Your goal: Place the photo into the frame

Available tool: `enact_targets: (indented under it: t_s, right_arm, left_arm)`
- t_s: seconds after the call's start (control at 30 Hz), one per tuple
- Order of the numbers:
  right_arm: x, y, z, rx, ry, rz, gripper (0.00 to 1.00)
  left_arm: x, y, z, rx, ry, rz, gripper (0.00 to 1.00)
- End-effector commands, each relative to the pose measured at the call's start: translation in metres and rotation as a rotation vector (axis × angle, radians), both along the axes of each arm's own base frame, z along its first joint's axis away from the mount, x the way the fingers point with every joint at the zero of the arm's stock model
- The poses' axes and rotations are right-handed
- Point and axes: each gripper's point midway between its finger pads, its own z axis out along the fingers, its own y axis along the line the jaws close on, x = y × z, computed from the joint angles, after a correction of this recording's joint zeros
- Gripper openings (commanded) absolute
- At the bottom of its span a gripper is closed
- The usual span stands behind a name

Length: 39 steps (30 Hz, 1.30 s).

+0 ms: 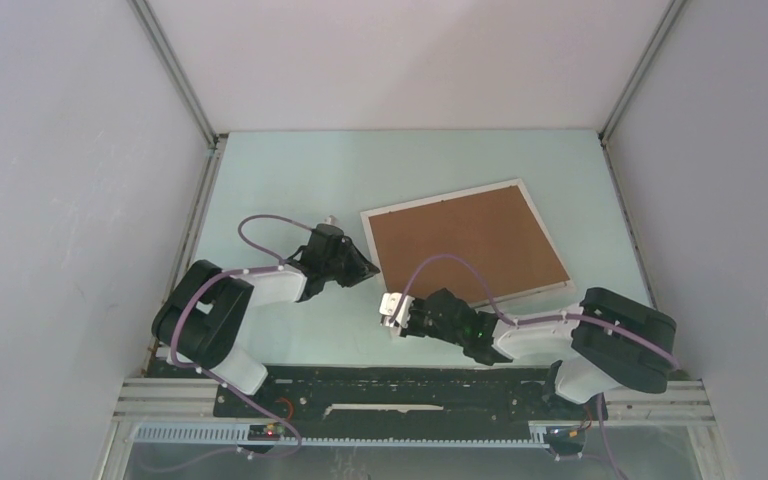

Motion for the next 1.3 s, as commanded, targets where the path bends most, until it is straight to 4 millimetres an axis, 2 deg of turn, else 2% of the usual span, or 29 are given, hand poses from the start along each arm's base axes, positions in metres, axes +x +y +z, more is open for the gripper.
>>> enact_targets:
  t_s: [0.0,0.1,0.17,0.23,0.3,0.33,0.47,0.5,0.57,0.67,0.77,0.8,0.83,0.9,1.03,1.1,1.27]
  right_arm:
    - [0.004,-0.025,-0.032,-0.074,0.090,-0.069,0.19]
    - [0.004,-0.022,-0.033,-0.065,0.091,-0.072,0.29]
    - [0.006,-0.020,-0.034,-0.065,0.096,-0.076,0.39]
    - [0.003,-0.017,-0.032,-0.061,0.113,-0.064,0.55]
    - [0.002,-0.015,-0.019,-0.044,0.139,-0.077,0.65]
    - [0.002,-0.015,-0.007,-0.027,0.148,-0.098,0.70]
    - [-0.004,-0.017,0.067,0.143,0.198,-0.141,0.91]
    - [-0.006,-0.020,0.083,0.187,0.217,-0.152,0.97]
    - [0.000,-0.032,0.116,0.292,0.253,-0.237,1.00]
    - [0.028,-0.067,0.133,0.390,0.350,-0.451,1.00]
    - [0.061,-0.112,0.130,0.452,0.459,-0.660,1.00]
    - [0.074,-0.132,0.128,0.484,0.488,-0.749,1.00]
    - [0.090,-0.163,0.123,0.513,0.532,-0.878,1.00]
    - [0.106,-0.204,0.120,0.587,0.634,-1.025,1.00]
    - [0.116,-0.290,0.104,0.719,0.739,-1.322,1.00]
    - [0.111,-0.331,0.090,0.757,0.762,-1.491,1.00]
    - [0.101,-0.390,0.049,0.804,0.823,-1.707,1.00]
  left_arm:
    - [-0.029,0.034,-0.037,0.171,0.122,0.004,0.26]
    - [-0.029,0.034,-0.033,0.164,0.114,0.002,0.26]
    - [-0.028,0.033,-0.029,0.160,0.104,0.000,0.26]
    - [-0.027,0.032,-0.021,0.153,0.083,-0.003,0.27]
    - [-0.030,0.034,-0.014,0.156,0.075,-0.010,0.28]
    - [-0.031,0.035,-0.008,0.154,0.062,-0.017,0.30]
    - [-0.033,0.036,0.016,0.147,-0.010,-0.048,0.42]
    - [-0.033,0.036,0.022,0.142,-0.030,-0.059,0.47]
    - [-0.034,0.033,0.029,0.131,-0.052,-0.085,0.61]
    - [-0.040,0.020,0.034,0.080,-0.060,-0.141,0.75]
    - [-0.046,0.009,0.034,0.055,-0.063,-0.182,0.83]
    - [-0.048,0.006,0.032,0.053,-0.055,-0.192,0.85]
    - [-0.050,0.003,0.030,0.047,-0.046,-0.202,0.86]
    - [-0.056,-0.005,0.028,0.027,-0.033,-0.234,0.87]
    - [-0.065,-0.012,0.028,0.021,-0.031,-0.288,0.89]
    - [-0.067,-0.013,0.026,0.018,-0.025,-0.309,0.90]
    - [-0.076,-0.019,0.025,-0.020,-0.024,-0.338,0.90]
